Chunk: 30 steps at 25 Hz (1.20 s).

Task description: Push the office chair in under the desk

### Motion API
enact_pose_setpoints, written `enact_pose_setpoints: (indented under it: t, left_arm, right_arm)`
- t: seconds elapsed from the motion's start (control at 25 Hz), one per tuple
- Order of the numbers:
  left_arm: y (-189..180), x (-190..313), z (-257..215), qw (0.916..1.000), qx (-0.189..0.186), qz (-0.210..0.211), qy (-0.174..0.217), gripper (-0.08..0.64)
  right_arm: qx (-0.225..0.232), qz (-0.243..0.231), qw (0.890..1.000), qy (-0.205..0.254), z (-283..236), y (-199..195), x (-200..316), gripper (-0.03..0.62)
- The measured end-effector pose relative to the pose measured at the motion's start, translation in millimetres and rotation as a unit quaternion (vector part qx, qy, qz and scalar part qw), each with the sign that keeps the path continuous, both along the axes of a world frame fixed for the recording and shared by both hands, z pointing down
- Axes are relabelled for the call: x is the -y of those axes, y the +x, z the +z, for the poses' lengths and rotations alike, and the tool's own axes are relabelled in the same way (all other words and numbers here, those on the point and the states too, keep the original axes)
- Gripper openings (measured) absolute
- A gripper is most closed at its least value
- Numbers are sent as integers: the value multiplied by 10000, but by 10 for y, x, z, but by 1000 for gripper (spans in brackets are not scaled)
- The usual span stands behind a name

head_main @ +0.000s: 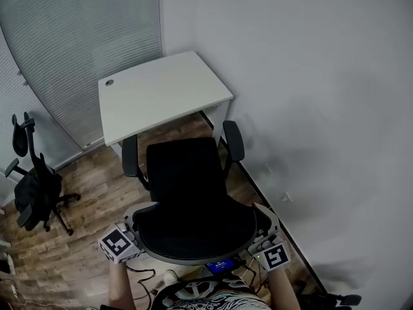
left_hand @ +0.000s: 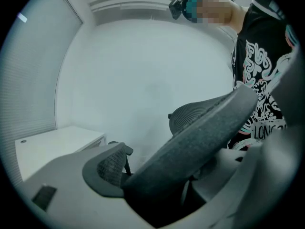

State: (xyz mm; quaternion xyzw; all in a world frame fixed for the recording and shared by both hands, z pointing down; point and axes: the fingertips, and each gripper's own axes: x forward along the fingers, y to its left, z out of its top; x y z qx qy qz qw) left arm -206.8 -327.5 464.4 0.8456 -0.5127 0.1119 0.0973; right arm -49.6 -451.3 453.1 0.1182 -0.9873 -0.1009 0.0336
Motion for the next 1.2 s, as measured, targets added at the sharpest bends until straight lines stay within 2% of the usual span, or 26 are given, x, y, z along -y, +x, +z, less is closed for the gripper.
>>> enact_pose_setpoints:
  t: [0.16,0.64,1.2]
  left_arm:
    - [-5,127,-42,9999,-26,-168,-30,370]
    - [38,397,-87,9987,-68,-498,-19,370]
    - [76,444,-76,9982,-85,-589,-23,370]
  right_arm:
    - [-40,-95,9998,-170,-44,-49,193,284]
    - [-44,-369,9991,-226,-89,-87,554,284]
    - [87,-491,9988,-22,-100,-87,611,284]
